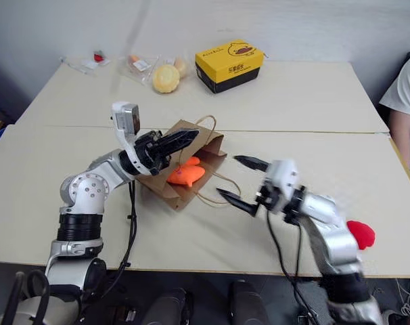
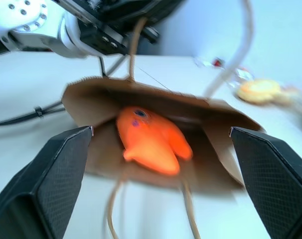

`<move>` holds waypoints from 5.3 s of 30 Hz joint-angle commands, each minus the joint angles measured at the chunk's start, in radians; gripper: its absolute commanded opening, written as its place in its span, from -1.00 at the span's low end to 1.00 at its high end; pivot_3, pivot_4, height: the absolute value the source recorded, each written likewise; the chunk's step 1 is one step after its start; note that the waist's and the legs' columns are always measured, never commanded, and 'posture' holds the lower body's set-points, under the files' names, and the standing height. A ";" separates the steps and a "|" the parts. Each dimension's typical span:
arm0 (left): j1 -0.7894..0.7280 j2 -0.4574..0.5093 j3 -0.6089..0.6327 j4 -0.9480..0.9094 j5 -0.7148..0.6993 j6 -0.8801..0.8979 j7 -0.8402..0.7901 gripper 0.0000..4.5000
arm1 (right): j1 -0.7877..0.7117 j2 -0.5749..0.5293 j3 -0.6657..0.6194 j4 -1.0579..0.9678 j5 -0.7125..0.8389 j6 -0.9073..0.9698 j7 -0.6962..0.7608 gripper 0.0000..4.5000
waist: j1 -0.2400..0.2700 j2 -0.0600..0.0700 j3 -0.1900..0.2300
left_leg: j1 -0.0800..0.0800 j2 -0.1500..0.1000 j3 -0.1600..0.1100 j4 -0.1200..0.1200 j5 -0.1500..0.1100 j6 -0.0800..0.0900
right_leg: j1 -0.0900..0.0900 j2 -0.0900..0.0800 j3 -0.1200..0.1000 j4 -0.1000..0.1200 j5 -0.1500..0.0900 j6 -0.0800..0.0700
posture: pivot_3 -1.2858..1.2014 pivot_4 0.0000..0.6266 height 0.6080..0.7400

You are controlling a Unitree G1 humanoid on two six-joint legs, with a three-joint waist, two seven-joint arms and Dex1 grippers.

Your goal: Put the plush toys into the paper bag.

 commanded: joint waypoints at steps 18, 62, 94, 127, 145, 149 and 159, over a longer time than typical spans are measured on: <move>-0.079 0.015 -0.071 0.095 0.050 -0.009 -0.151 -1.00 | 1.010 0.426 -0.707 0.010 0.068 -0.413 -0.016 1.00 | -0.005 0.002 0.001 | 0.020 0.000 0.005 -0.018 -0.003 0.006 | 0.015 0.000 0.006 -0.006 -0.001 -0.002 | 0.03 -0.52 1.00; -0.079 0.052 0.006 -0.065 -0.131 0.224 -0.072 -1.00 | 0.045 -0.162 -0.031 -0.229 0.212 0.519 -0.220 -0.99 | 0.000 -0.002 0.002 | 0.020 0.001 0.000 -0.014 0.003 -0.004 | 0.016 0.002 0.001 -0.005 -0.001 -0.001 | 0.03 -0.52 1.00; -0.058 0.039 0.056 -0.121 -0.254 0.296 0.037 -1.00 | -0.529 0.371 0.313 0.450 -0.262 0.350 -0.587 -0.83 | -0.027 -0.002 0.002 | -0.001 -0.001 0.000 -0.004 0.003 -0.003 | -0.004 0.000 0.001 0.004 -0.001 -0.001 | 0.03 -0.52 1.00; -0.049 0.076 0.043 -0.087 -0.218 0.257 0.002 -1.00 | 0.230 -0.176 -0.395 -0.098 0.946 1.251 -0.561 0.98 | 0.005 -0.002 0.002 | 0.001 0.000 0.000 -0.006 0.002 0.000 | 0.000 -0.001 0.001 -0.001 -0.001 -0.001 | 0.03 -0.52 1.00; -0.103 0.045 0.081 -0.035 -0.226 0.245 0.033 -1.00 | 0.162 -0.076 0.099 -0.100 1.478 0.773 -1.239 0.98 | -0.003 -0.005 0.001 | 0.002 0.001 0.000 -0.003 0.002 0.001 | 0.001 0.001 0.002 -0.001 0.000 -0.001 | 0.03 -0.52 1.00; -0.093 0.046 0.076 -0.038 -0.217 0.240 0.031 -1.00 | 0.087 0.009 0.147 -0.070 1.478 0.719 -1.303 0.98 | -0.002 -0.004 0.001 | 0.002 0.001 0.000 -0.003 0.002 0.001 | 0.001 0.001 0.002 0.000 0.000 -0.001 | 0.03 -0.52 1.00; -0.089 0.047 0.079 -0.043 -0.214 0.234 0.032 -1.00 | -0.013 0.039 0.125 -0.020 1.405 0.616 -1.326 -0.07 | 0.002 -0.004 0.001 | -0.001 0.001 0.000 -0.001 0.001 0.003 | 0.001 0.000 0.001 -0.001 0.000 0.000 | 0.03 -0.52 1.00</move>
